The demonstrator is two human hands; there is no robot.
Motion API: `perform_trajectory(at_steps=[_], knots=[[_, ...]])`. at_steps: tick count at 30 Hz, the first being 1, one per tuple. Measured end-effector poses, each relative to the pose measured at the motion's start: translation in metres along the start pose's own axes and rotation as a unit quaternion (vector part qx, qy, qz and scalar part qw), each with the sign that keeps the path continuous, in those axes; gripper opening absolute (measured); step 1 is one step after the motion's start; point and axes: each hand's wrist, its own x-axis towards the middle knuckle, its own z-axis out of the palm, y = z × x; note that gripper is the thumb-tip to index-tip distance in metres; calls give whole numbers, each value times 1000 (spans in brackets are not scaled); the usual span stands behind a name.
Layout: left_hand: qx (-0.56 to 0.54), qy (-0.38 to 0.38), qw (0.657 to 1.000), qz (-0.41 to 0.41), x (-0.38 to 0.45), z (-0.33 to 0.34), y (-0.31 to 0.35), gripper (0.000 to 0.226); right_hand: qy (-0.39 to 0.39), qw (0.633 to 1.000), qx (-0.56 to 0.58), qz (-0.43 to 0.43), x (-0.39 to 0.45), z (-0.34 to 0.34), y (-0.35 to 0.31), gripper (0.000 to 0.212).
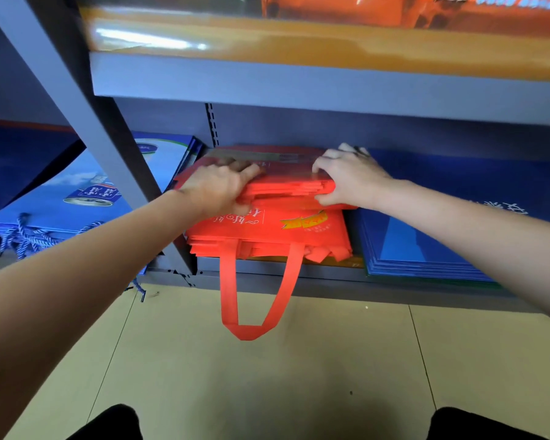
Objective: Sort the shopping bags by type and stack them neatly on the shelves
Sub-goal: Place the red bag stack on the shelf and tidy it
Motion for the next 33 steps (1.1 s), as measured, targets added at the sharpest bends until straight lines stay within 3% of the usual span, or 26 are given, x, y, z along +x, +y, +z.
perform_trajectory(at_steps=[5, 10, 15, 19, 23, 25, 30, 33], knots=[[83, -99, 990, 49, 2, 26, 13, 94, -121, 984, -110, -69, -9, 36, -15, 84], [58, -117, 991, 34, 4, 30, 15, 99, -158, 981, -86, -67, -8, 45, -19, 105], [88, -72, 992, 62, 2, 27, 16, 89, -113, 981, -116, -109, -3, 37, -23, 89], [13, -13, 1000, 6, 7, 4, -6, 68, -98, 994, -20, -48, 10, 3, -7, 75], [-60, 45, 997, -30, 10, -10, -20, 63, -108, 992, 69, 7, 15, -14, -9, 85], [-77, 57, 995, -29, 12, -11, -21, 60, -74, 996, 44, 8, 15, -9, -17, 85], [-113, 76, 990, -37, 11, -17, -23, 55, 45, 997, -62, 6, 15, -5, -22, 53], [-242, 7, 970, -30, 8, -31, -26, 69, 82, 990, -116, -9, 21, -11, -18, 48]])
